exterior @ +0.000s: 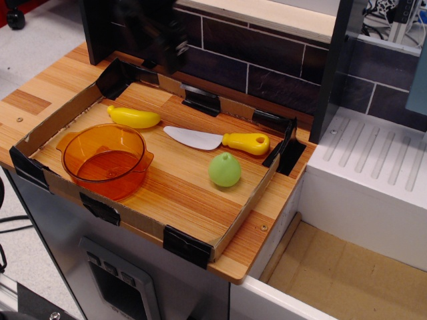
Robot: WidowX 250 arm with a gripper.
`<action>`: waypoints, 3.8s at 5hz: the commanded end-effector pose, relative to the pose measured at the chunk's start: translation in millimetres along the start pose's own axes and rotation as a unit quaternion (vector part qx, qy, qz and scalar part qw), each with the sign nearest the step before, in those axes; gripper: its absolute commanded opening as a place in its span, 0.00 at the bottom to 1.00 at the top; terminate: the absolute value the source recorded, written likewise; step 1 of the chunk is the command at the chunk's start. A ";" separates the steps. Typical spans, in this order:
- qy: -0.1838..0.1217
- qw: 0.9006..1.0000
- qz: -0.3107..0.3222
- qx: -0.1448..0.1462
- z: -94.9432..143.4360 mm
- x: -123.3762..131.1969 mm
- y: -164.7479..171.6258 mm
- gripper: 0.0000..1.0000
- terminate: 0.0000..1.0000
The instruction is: Put knife in pot
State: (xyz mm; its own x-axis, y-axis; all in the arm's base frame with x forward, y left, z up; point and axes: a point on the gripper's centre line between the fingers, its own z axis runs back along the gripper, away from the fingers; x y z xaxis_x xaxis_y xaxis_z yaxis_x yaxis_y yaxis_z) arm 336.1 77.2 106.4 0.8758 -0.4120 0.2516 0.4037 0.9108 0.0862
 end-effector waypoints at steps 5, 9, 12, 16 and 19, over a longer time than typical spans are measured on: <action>0.030 0.975 -0.214 -0.048 -46.8 36.3 -69.4 1.00 0.00; 0.033 0.972 -0.229 -0.034 -72.0 29.1 -87.1 1.00 0.00; 0.047 0.969 -0.238 -0.036 -87.3 19.3 -88.9 1.00 0.00; 0.049 0.965 -0.254 -0.034 -92.1 24.5 -79.4 0.00 0.00; 0.014 0.961 -0.270 -0.060 -36.0 34.2 -62.0 0.00 0.00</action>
State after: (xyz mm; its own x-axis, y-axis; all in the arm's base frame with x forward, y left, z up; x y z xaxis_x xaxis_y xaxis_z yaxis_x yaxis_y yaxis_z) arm 353.3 2.5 49.9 0.5540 -0.8213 0.1362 0.8280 0.5606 0.0124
